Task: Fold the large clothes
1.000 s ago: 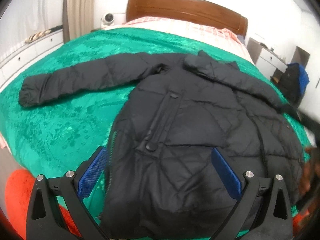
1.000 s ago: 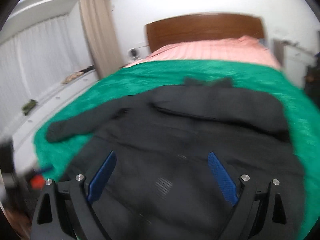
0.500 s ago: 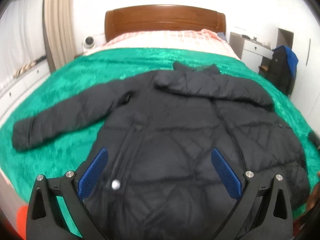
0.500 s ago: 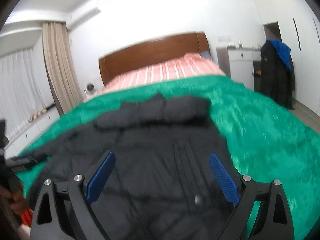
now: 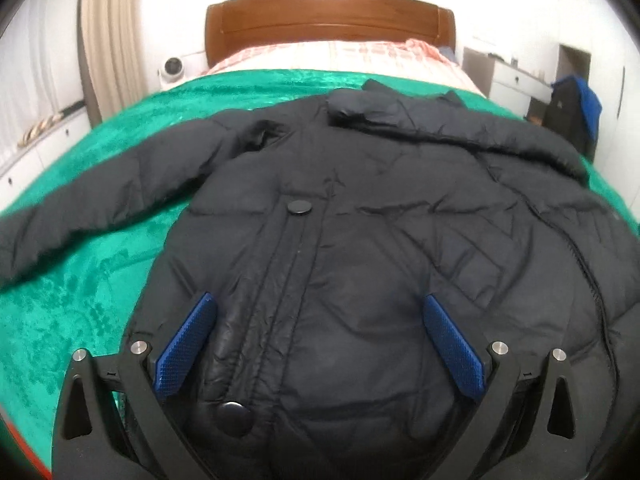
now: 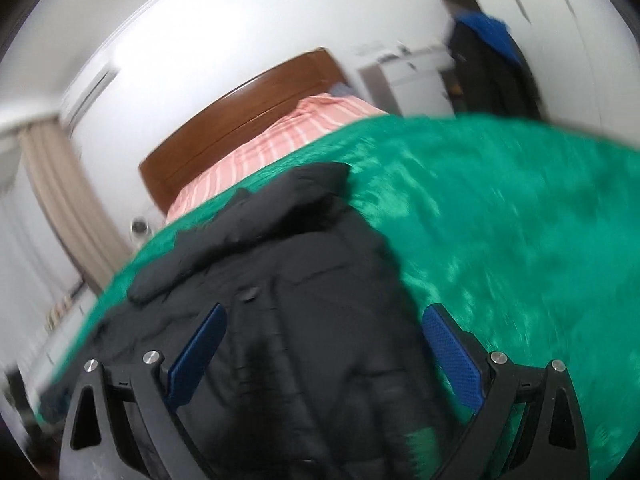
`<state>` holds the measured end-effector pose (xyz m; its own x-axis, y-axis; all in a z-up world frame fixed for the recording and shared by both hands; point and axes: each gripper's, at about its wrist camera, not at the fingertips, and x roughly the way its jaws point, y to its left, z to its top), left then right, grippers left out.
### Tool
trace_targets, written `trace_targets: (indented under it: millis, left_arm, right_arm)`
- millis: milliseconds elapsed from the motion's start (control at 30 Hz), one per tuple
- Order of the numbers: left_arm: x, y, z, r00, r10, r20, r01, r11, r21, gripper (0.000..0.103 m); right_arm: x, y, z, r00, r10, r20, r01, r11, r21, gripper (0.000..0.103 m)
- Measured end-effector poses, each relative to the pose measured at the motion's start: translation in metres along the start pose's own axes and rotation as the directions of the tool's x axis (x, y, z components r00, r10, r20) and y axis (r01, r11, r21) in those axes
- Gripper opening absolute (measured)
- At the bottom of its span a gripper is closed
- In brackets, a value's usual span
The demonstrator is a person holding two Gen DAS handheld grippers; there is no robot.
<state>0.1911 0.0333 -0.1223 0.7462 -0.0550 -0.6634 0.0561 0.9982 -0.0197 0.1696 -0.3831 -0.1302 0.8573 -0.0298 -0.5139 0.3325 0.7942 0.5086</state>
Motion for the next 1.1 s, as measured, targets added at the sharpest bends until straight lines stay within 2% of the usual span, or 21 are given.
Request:
trace_targets:
  millis: [133,433,1100]
  left_arm:
    - [0.002,0.004,-0.001,1.0,-0.029,-0.007,0.029,1.0,-0.012,0.103]
    - [0.003,0.008,-0.001,0.998,-0.055,-0.019,0.054,0.998,-0.018,0.103]
    - [0.003,0.005,-0.003,0.998,-0.048,-0.029,0.048,0.999,0.008,0.103]
  right_arm:
    - [0.009,-0.02,-0.001,0.999,0.028,-0.04,-0.024,0.994,0.105,0.098]
    - [0.01,-0.02,-0.006,0.999,0.028,-0.043,-0.024,0.996,0.089,0.098]
    - [0.014,-0.02,-0.005,0.997,0.05,-0.052,-0.044,0.994,0.098,0.1]
